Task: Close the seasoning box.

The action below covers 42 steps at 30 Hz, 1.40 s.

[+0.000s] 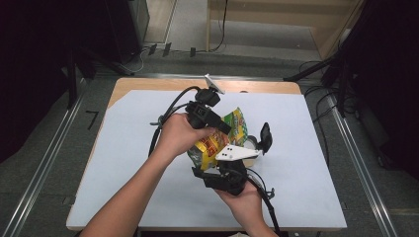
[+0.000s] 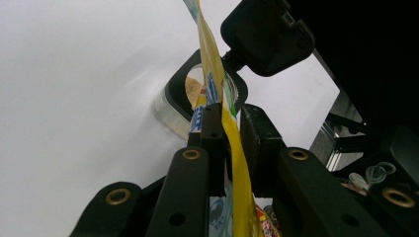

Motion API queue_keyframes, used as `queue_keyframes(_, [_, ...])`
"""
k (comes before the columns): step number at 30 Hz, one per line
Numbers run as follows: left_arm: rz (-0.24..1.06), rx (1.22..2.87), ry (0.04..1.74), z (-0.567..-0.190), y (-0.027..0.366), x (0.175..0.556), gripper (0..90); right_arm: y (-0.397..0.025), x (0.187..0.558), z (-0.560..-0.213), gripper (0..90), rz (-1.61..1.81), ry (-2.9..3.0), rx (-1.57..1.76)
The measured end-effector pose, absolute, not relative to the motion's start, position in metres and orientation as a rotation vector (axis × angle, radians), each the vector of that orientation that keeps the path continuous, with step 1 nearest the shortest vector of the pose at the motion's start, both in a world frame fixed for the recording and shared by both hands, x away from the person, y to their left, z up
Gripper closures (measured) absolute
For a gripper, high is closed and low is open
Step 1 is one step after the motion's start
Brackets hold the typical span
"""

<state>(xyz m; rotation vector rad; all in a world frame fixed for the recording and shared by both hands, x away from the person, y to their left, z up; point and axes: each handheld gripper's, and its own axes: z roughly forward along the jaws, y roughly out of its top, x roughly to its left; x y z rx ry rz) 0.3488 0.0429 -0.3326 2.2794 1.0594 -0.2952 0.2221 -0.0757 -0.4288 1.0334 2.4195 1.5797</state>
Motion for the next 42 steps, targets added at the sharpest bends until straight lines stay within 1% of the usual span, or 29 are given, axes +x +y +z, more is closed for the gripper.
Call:
queue_keyframes(11, [-0.295, 2.285, 1.053, -0.3307, 0.0414, 0.3502, 83.5, -0.0707, 0.223, -0.4306, 58.4, 1.573, 2.387, 1.059])
queue_keyframes(14, [-0.284, 2.301, 1.046, -0.3289, 0.0384, 0.3498, 83.1, -0.069, 0.2235, -0.4311, 55.9, 1.574, 2.382, 1.076])
queue_keyframes(18, [-0.273, 2.314, 1.033, -0.328, 0.0363, 0.3472, 82.8, -0.0677, 0.2233, -0.4325, 58.9, 1.549, 2.385, 1.072])
queue_keyframes(42, [-0.267, 2.306, 1.026, -0.3293, 0.0402, 0.3472, 82.2, -0.0676, 0.2221, -0.4319, 59.1, 1.543, 2.381, 1.059])
